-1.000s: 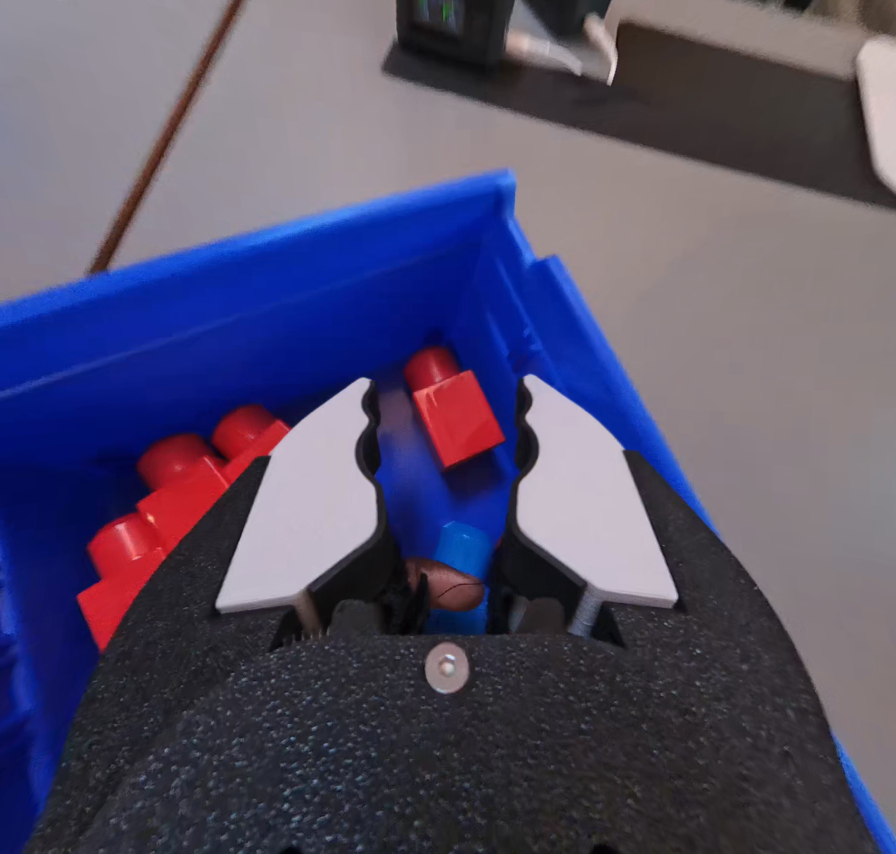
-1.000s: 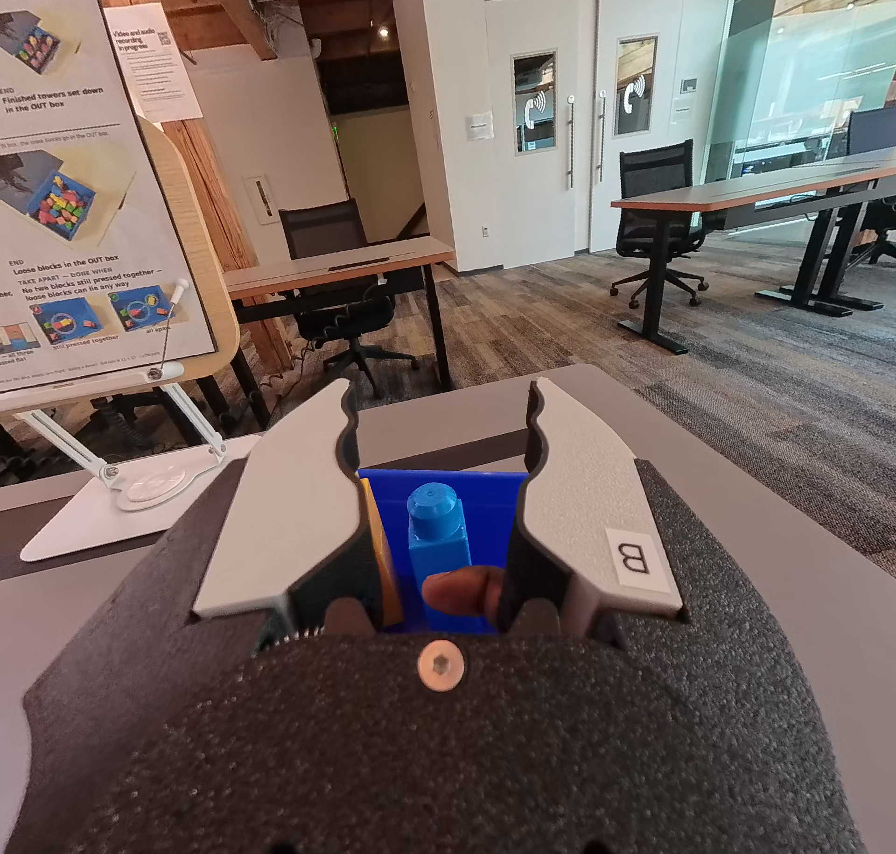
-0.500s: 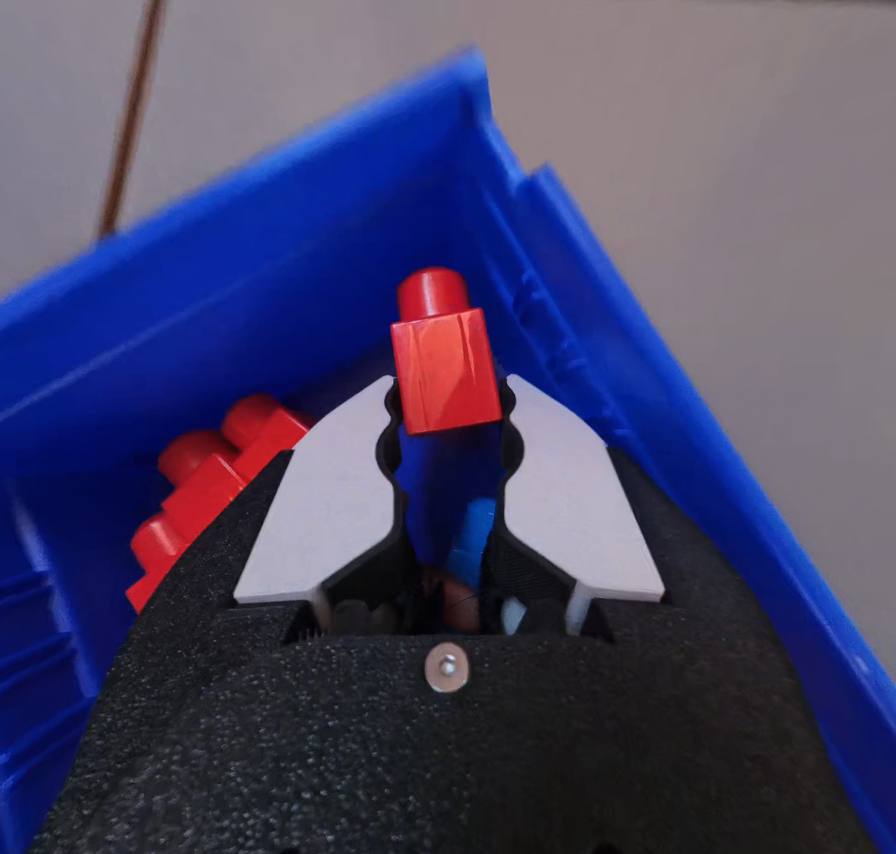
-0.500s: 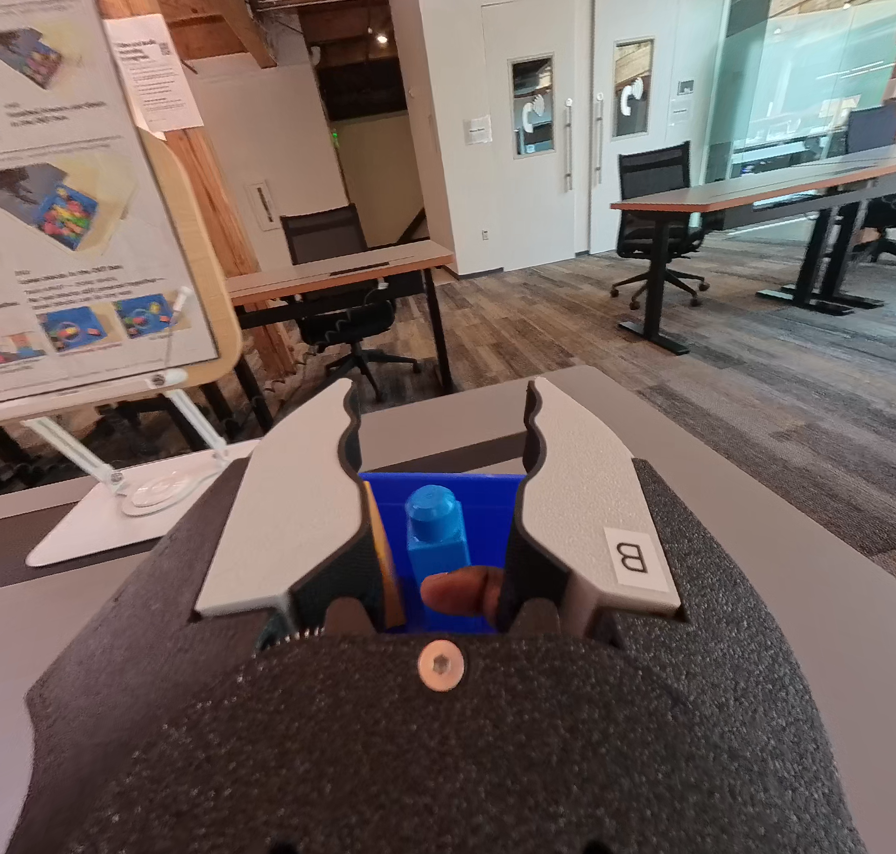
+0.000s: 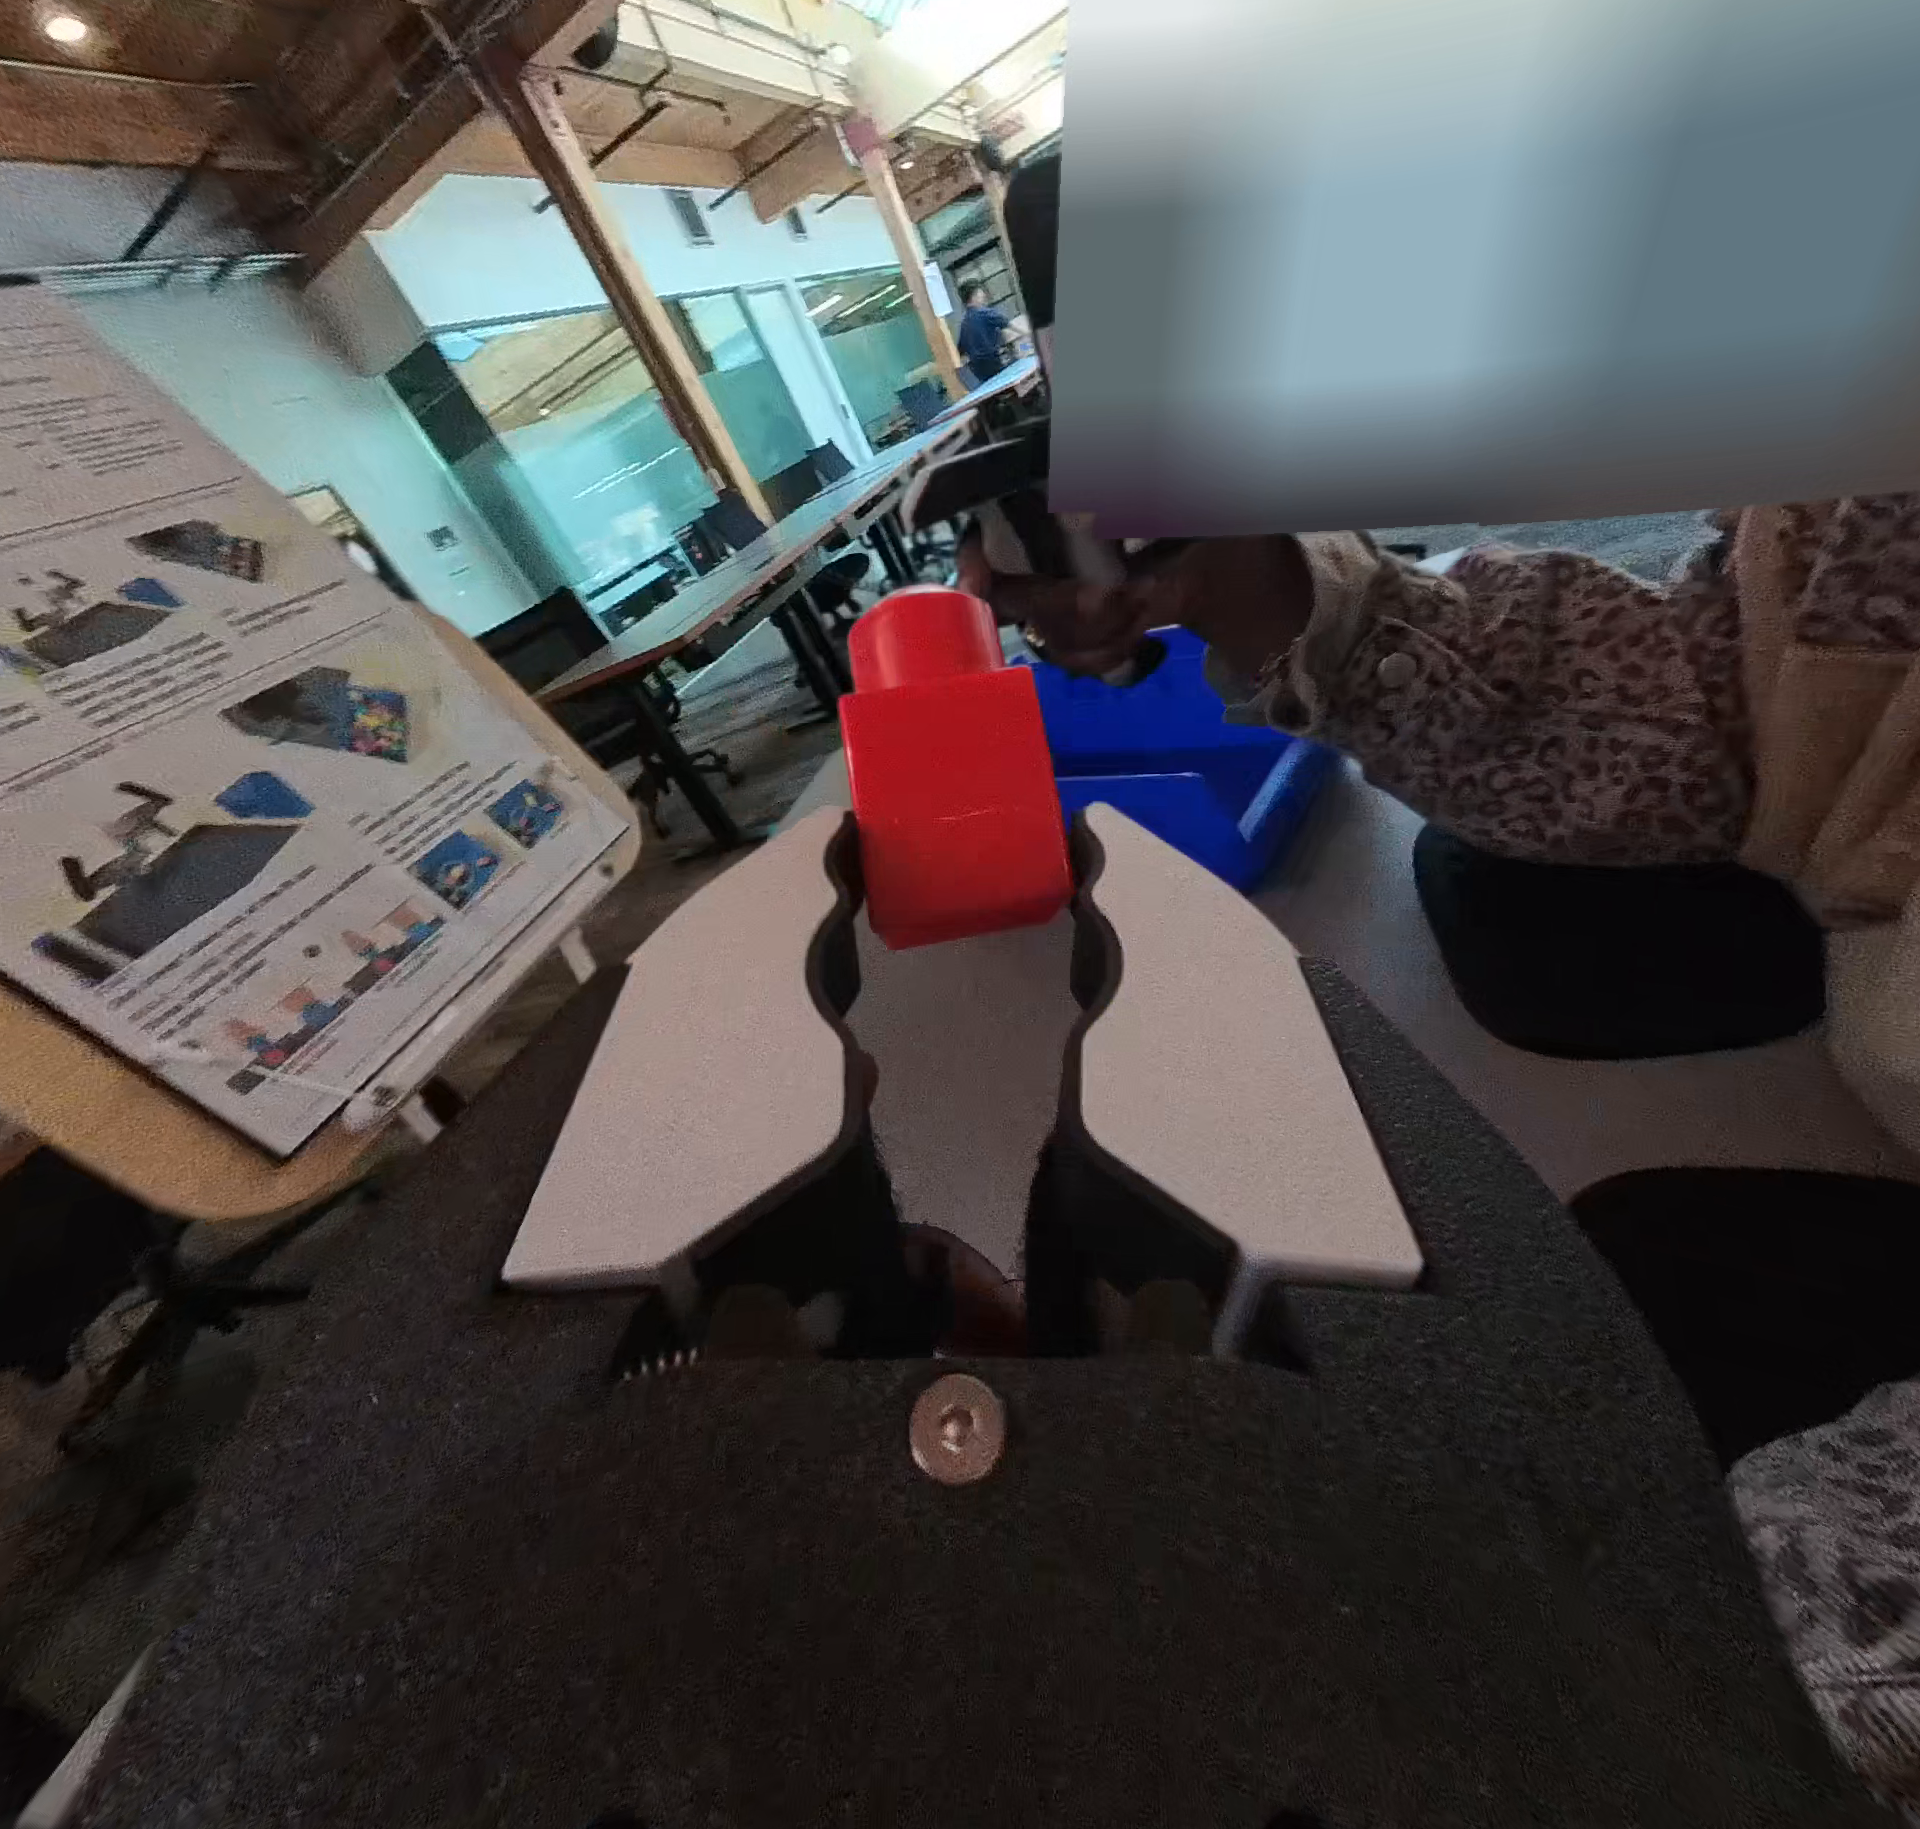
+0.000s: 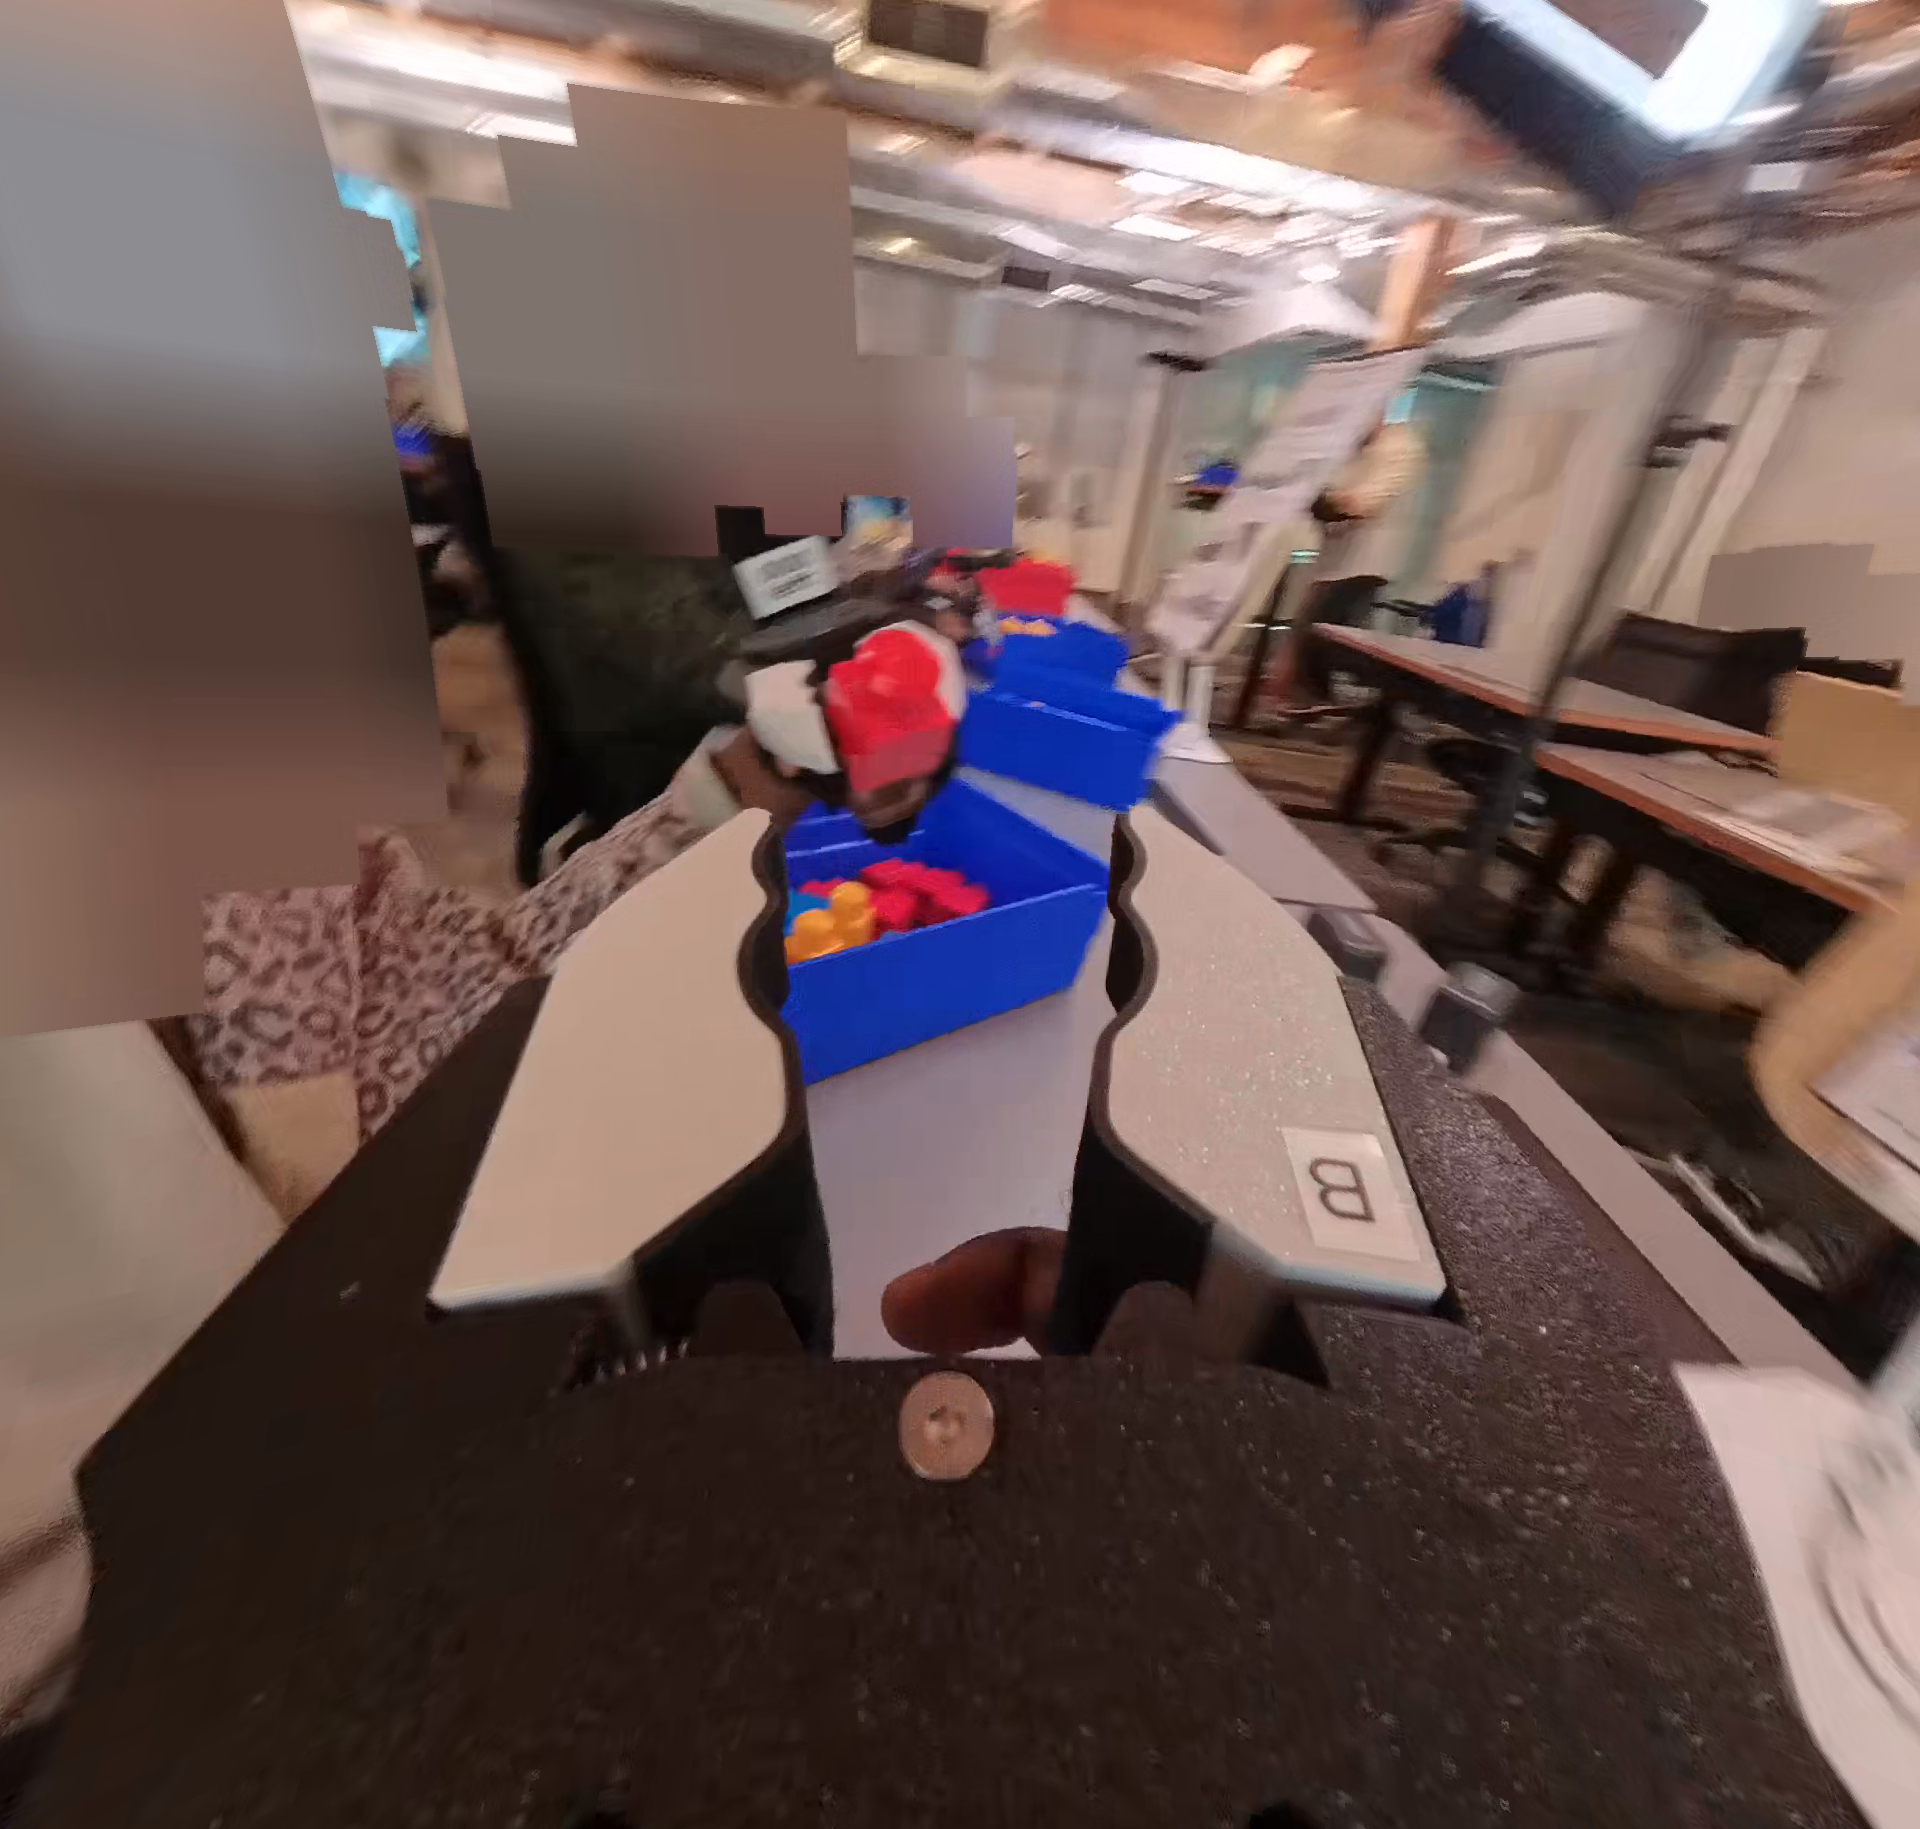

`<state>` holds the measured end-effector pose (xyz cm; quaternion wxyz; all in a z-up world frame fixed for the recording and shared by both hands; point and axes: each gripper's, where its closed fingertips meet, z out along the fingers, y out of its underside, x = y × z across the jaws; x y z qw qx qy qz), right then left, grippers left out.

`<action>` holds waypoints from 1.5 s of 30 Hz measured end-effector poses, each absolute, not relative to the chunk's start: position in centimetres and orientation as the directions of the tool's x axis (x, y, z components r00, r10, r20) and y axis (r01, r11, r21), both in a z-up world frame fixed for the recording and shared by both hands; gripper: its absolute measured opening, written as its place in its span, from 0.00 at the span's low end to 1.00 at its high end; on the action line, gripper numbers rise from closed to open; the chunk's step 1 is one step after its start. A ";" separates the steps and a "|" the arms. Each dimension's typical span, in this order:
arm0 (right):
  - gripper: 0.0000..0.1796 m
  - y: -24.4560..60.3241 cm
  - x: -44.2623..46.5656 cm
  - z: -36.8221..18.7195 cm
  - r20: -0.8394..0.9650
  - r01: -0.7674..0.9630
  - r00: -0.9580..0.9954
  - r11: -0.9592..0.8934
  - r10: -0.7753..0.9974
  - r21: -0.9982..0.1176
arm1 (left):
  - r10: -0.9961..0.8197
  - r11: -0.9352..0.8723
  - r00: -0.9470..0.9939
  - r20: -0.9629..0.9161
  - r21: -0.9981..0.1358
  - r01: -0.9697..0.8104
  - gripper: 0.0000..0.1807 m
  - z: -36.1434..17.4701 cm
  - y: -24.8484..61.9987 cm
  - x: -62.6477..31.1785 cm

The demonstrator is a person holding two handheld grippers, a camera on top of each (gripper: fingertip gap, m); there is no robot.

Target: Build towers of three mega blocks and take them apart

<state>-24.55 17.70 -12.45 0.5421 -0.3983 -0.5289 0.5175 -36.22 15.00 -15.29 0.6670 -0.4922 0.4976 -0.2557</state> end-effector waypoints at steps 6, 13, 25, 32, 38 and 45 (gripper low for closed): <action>0.33 13.3 -31.2 -14.8 0.296 -0.071 -0.227 0.288 0.928 -0.955 | -0.900 0.367 0.170 -0.400 -0.909 -0.196 0.21 -16.6 14.1 -31.3; 0.18 14.8 -31.9 -15.1 0.338 -0.045 -0.130 0.335 0.932 -0.941 | -0.873 0.285 0.303 -0.381 -0.904 -0.318 0.22 -17.3 15.7 -32.5; 0.18 18.5 -28.0 -13.4 0.317 -0.077 0.040 0.319 0.948 -0.945 | 0.324 -0.636 0.927 -0.191 -0.769 0.063 0.29 -25.8 15.7 -63.3; 0.18 19.4 -28.2 -13.9 0.312 -0.055 0.074 0.316 0.947 -0.947 | 0.489 -0.669 0.872 -0.033 -0.655 0.351 0.34 -35.2 18.1 -67.7; 0.18 19.9 -28.2 -14.0 0.309 -0.048 0.095 0.315 0.946 -0.948 | 0.534 -0.760 0.824 -0.190 -0.535 0.369 0.35 -38.6 17.1 -69.6; 0.18 20.0 -27.6 -13.4 0.311 -0.066 0.119 0.320 0.943 -0.945 | 0.394 -0.774 0.915 -0.090 -0.569 0.278 0.19 -38.3 19.6 -66.8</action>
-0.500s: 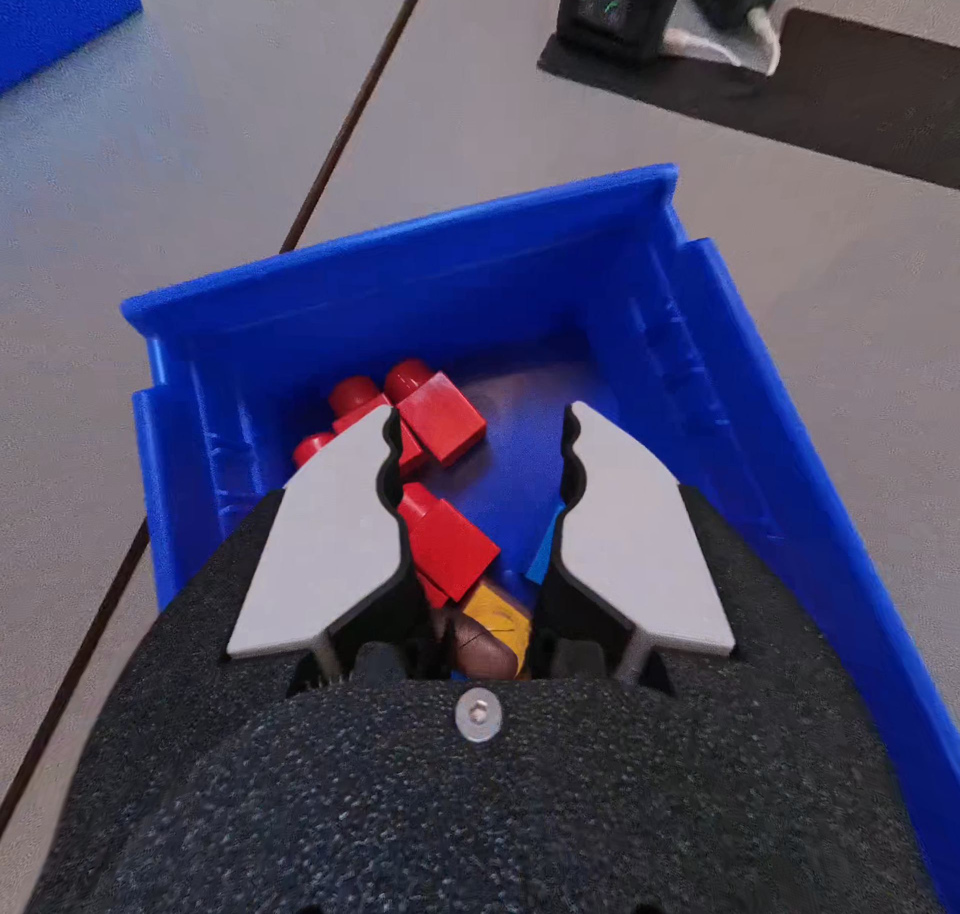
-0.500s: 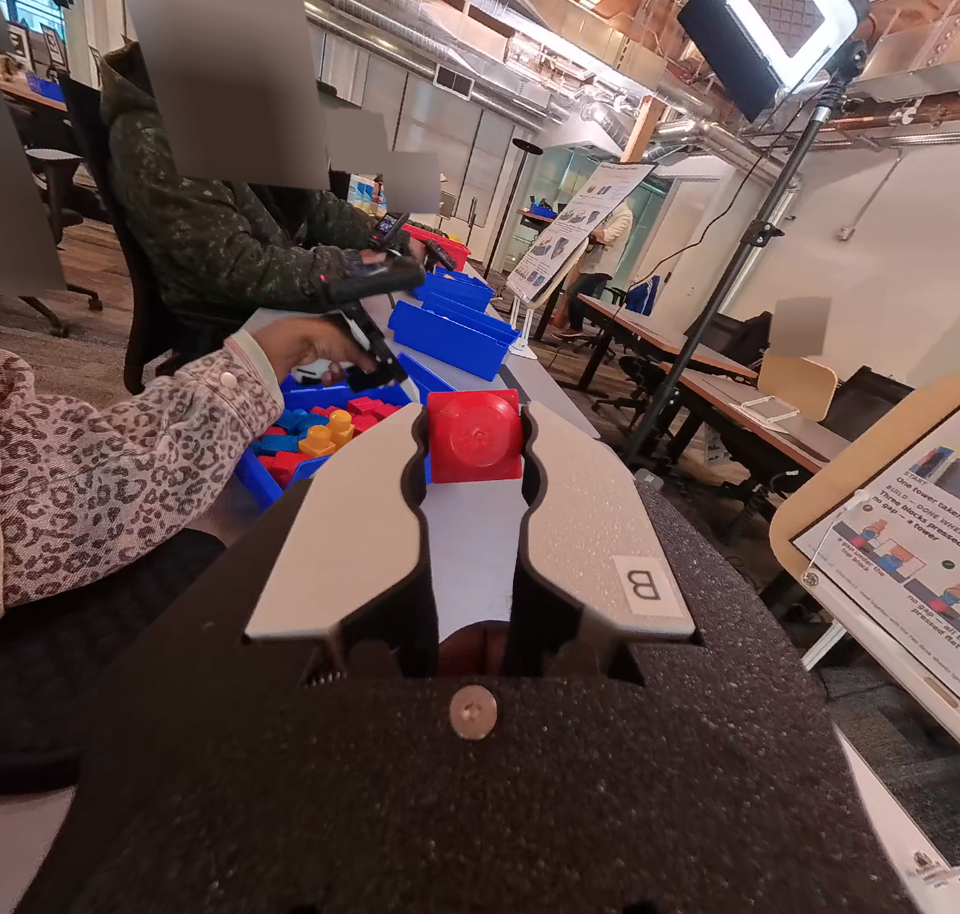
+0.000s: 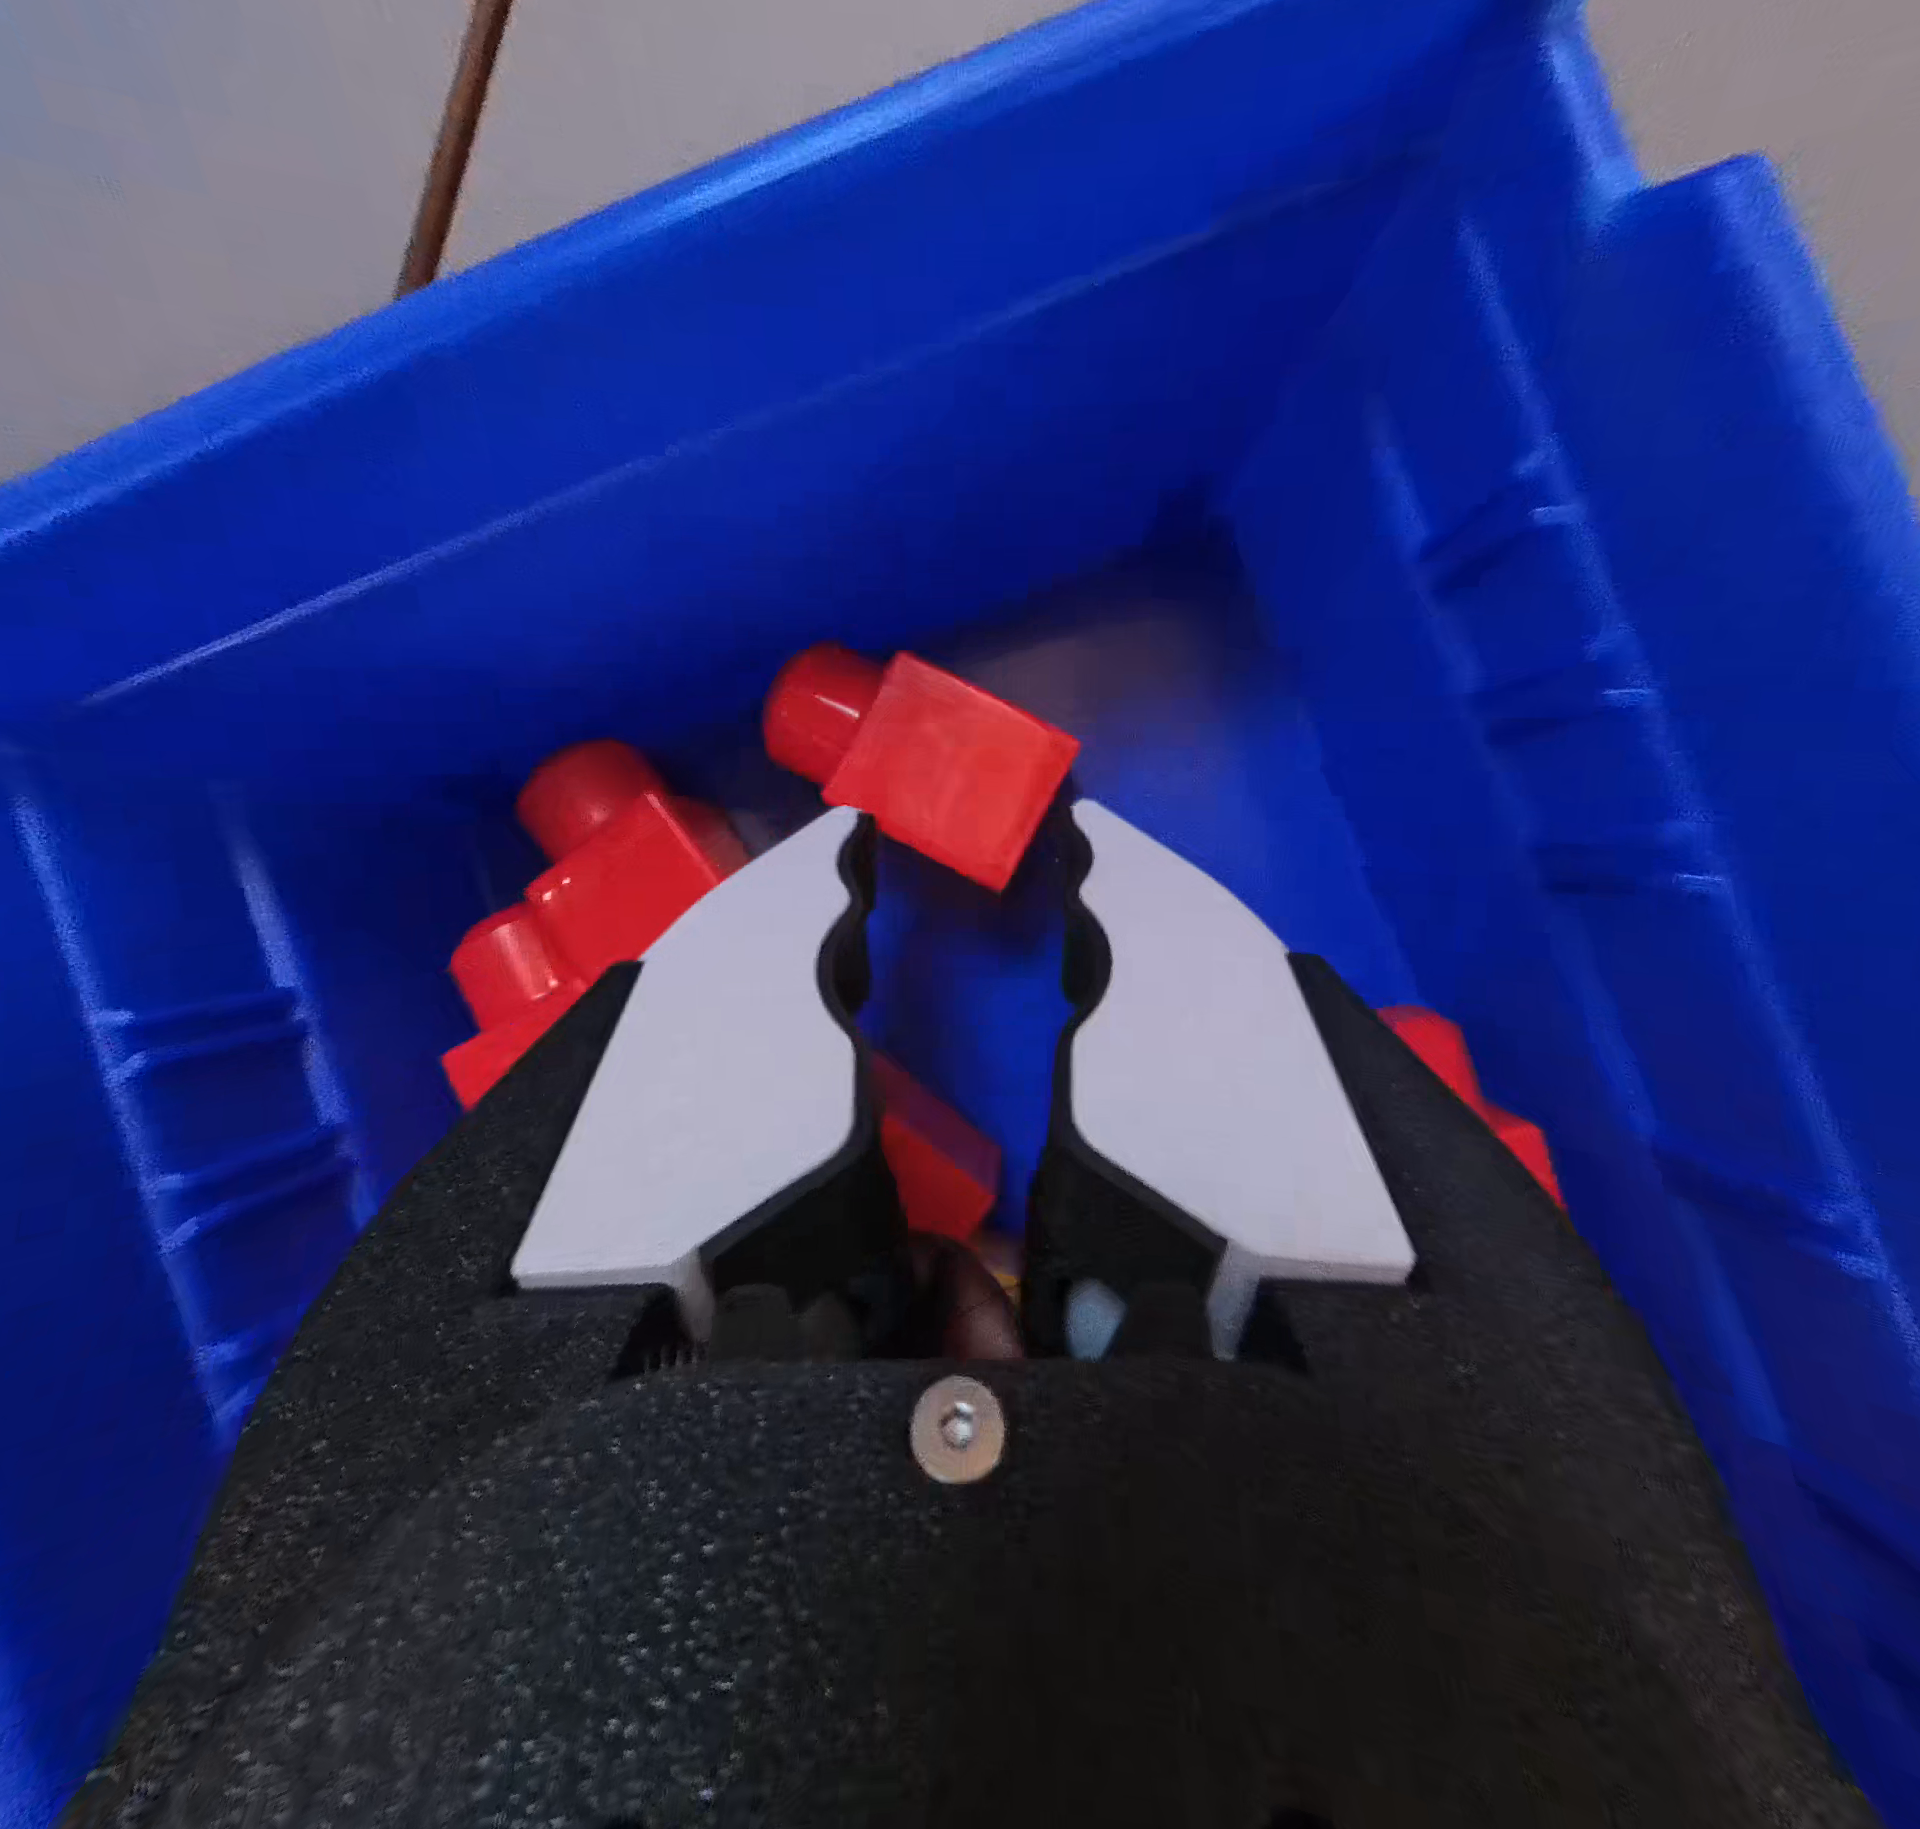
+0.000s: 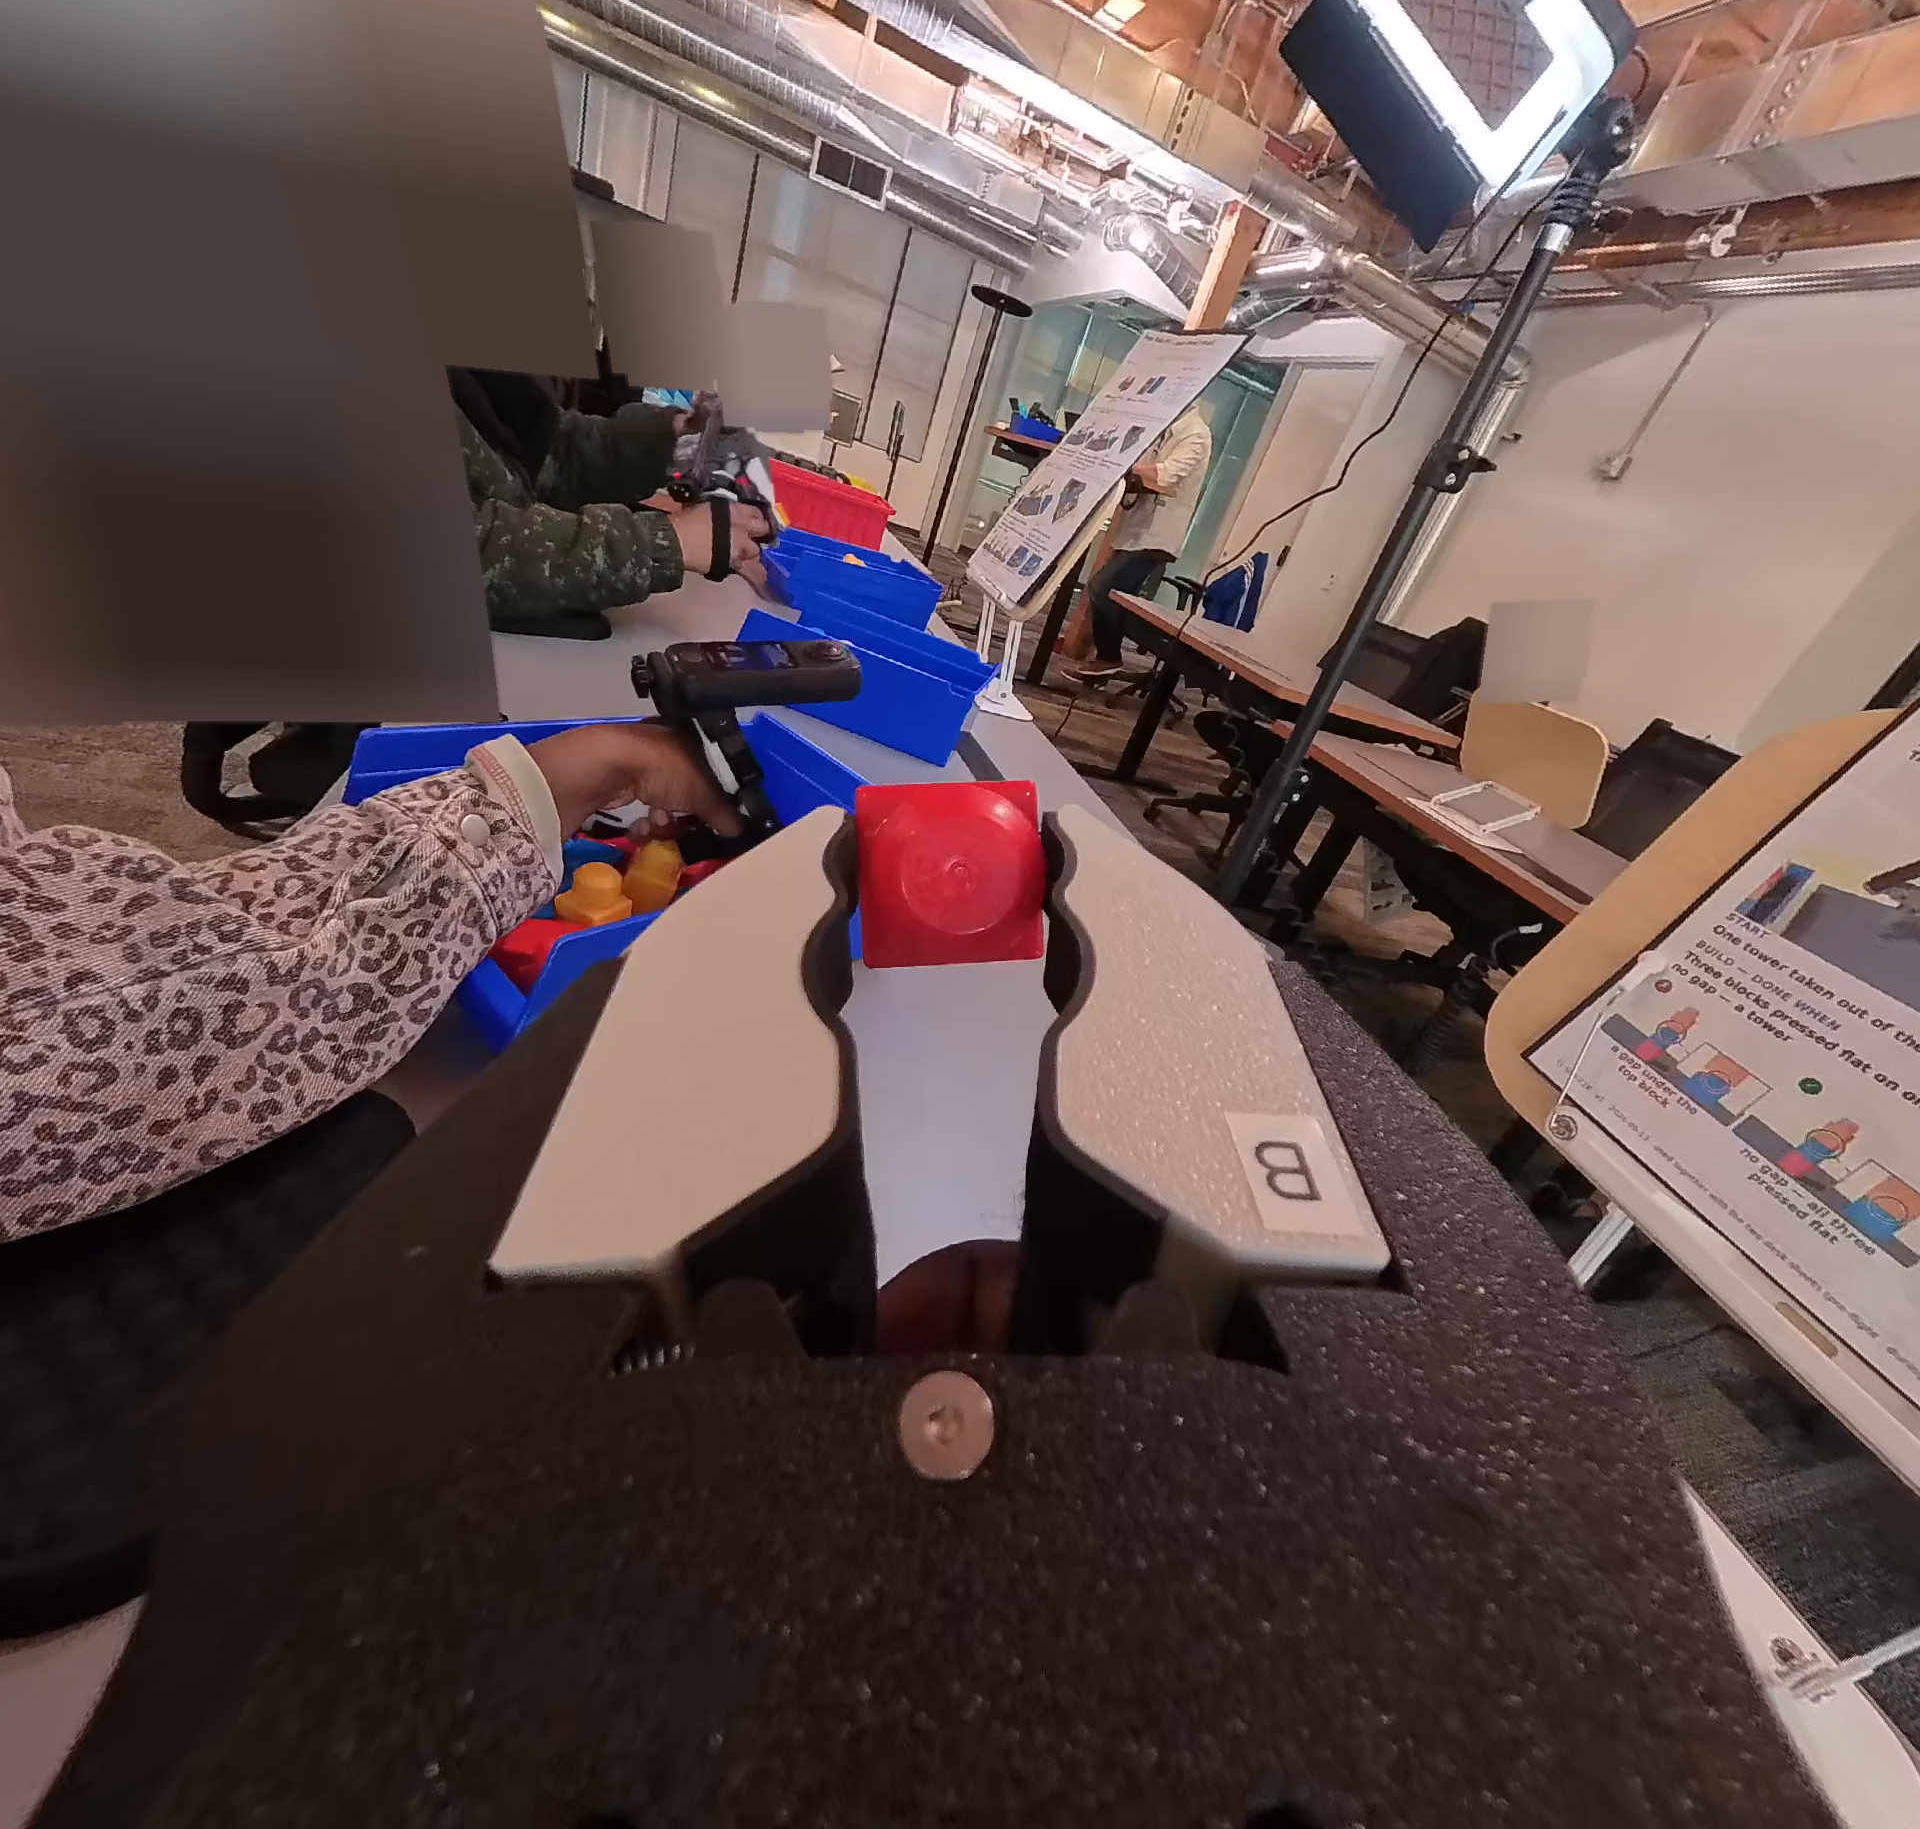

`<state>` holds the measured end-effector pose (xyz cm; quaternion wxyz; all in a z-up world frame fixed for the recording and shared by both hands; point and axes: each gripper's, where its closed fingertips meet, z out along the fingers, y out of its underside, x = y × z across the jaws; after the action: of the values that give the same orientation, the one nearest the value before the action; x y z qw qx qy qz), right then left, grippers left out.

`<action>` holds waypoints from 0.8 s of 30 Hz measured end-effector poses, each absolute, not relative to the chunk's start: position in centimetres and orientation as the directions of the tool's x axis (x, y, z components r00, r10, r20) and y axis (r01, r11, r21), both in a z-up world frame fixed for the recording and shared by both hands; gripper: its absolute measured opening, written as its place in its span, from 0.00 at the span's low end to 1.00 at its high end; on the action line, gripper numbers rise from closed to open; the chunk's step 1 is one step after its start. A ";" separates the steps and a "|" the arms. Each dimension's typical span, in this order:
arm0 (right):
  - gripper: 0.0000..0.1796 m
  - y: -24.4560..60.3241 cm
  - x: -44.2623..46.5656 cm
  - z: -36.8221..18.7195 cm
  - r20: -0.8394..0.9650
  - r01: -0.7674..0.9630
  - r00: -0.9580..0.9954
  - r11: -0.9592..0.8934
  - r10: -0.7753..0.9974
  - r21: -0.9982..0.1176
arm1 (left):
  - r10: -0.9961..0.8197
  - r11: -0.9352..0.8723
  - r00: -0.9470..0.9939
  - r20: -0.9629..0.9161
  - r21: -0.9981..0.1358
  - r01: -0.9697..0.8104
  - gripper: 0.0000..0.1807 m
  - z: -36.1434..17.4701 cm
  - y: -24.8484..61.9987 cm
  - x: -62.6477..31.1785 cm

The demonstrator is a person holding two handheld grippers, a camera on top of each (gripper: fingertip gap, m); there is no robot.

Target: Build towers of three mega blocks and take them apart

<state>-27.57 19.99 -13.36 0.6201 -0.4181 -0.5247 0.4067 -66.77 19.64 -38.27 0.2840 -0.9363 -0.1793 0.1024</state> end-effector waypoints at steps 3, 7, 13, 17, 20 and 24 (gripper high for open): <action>0.18 20.1 -27.3 -13.3 0.314 -0.066 0.128 0.324 0.941 -0.944 | 0.347 -0.769 0.937 -0.029 -0.581 0.267 0.27 -37.7 19.5 -65.7; 0.18 20.5 -26.9 -13.2 0.301 -0.074 0.138 0.313 0.944 -0.947 | 0.464 -0.561 0.882 0.076 -0.746 0.359 0.33 -33.2 20.2 -67.2; 0.18 20.6 -26.9 -13.3 0.305 -0.055 0.149 0.315 0.941 -0.947 | 0.488 -0.692 0.872 -0.030 -0.623 0.366 0.40 -37.1 21.0 -67.5; 0.18 20.8 -26.7 -13.2 0.305 -0.054 0.164 0.317 0.938 -0.947 | 0.476 -0.807 0.858 -0.191 -0.483 0.340 0.35 -39.5 20.1 -68.4; 0.18 21.1 -26.3 -13.0 0.305 -0.058 0.180 0.320 0.935 -0.946 | 0.401 -0.839 0.893 -0.203 -0.474 0.269 0.33 -39.6 20.7 -67.6; 0.18 21.2 -26.0 -12.9 0.310 -0.062 0.188 0.327 0.932 -0.943 | 0.358 -0.729 0.930 -0.084 -0.648 0.221 0.26 -36.3 21.0 -66.4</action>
<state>-26.02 21.17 -12.89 0.6389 -0.4308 -0.5050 0.3888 -66.40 20.97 -36.29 0.3333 -0.9241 -0.1566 0.1022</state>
